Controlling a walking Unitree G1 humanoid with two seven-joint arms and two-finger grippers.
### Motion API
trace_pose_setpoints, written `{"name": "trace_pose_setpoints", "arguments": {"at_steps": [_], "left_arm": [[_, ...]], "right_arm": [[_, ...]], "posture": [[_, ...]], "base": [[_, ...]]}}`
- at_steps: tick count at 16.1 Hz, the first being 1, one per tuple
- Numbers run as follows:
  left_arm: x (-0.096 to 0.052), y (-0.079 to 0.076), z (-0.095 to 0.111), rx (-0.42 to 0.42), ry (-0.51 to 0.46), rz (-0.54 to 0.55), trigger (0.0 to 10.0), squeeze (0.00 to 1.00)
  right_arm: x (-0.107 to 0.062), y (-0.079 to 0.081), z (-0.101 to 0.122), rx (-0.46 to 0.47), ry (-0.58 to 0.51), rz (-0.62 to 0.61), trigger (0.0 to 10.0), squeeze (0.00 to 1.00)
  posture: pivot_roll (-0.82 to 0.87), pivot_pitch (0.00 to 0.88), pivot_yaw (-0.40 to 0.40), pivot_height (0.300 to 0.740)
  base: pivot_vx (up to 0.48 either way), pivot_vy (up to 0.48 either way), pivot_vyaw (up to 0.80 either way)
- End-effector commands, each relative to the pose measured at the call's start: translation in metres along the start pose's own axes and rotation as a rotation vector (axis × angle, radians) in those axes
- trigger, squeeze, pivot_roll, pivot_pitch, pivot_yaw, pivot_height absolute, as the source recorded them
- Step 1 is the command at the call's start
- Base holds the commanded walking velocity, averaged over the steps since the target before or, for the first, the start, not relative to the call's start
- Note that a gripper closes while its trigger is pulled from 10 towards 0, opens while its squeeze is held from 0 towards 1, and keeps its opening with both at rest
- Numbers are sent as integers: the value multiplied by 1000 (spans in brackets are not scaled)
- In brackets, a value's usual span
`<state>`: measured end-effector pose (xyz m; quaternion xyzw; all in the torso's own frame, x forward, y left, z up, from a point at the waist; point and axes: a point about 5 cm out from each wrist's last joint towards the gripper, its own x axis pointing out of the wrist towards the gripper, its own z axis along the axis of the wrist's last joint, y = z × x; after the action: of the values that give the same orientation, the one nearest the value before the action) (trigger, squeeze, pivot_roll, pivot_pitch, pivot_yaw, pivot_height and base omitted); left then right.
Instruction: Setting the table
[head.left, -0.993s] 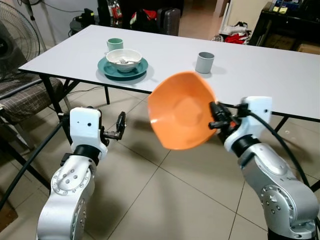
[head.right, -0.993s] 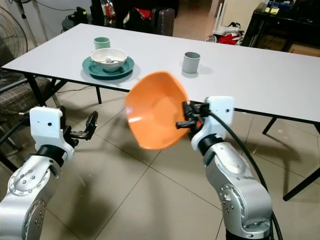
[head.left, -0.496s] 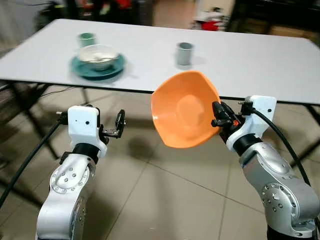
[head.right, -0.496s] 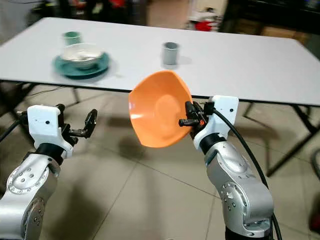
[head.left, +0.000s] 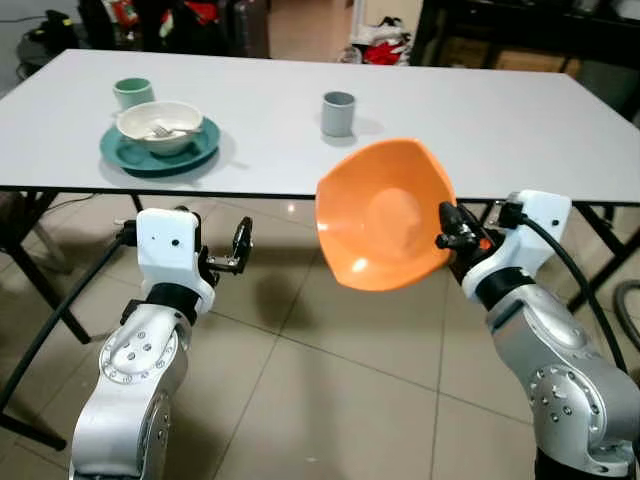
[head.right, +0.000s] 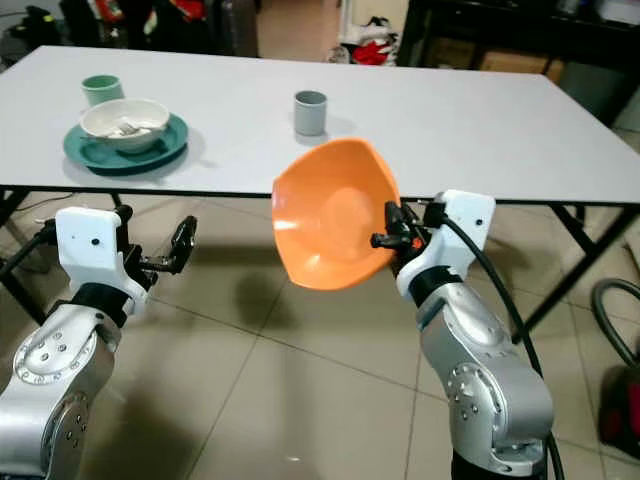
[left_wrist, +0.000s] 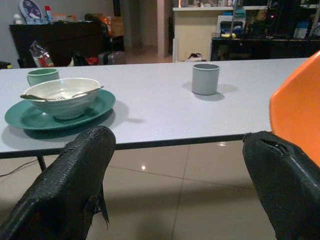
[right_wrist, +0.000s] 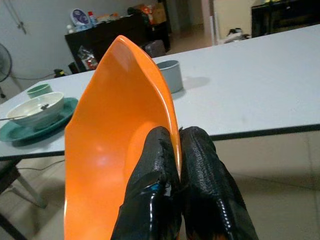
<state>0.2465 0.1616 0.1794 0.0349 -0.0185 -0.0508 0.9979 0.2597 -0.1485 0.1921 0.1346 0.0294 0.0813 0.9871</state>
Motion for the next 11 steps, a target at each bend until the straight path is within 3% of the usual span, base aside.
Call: {"name": "trace_pose_setpoints", "arguments": {"at_steps": [1,5,11], "left_arm": [[0,-1,0,-1,0,-12,10000,0],[-1,-1,0,0,-1,-12,10000,0],[0,-2,0,3,-2,-27,10000,0]], "right_arm": [[0,4,11,7,-52,19,10000,0],[0,4,11,10,-52,18,10000,0],[-2,4,11,12,-58,17,10000,0]], "posture": [[-64,0,-18,740],[-63,0,-20,740],[-69,0,-13,740]], "base": [[296,0,0],[296,0,-103],[292,0,-800]]}}
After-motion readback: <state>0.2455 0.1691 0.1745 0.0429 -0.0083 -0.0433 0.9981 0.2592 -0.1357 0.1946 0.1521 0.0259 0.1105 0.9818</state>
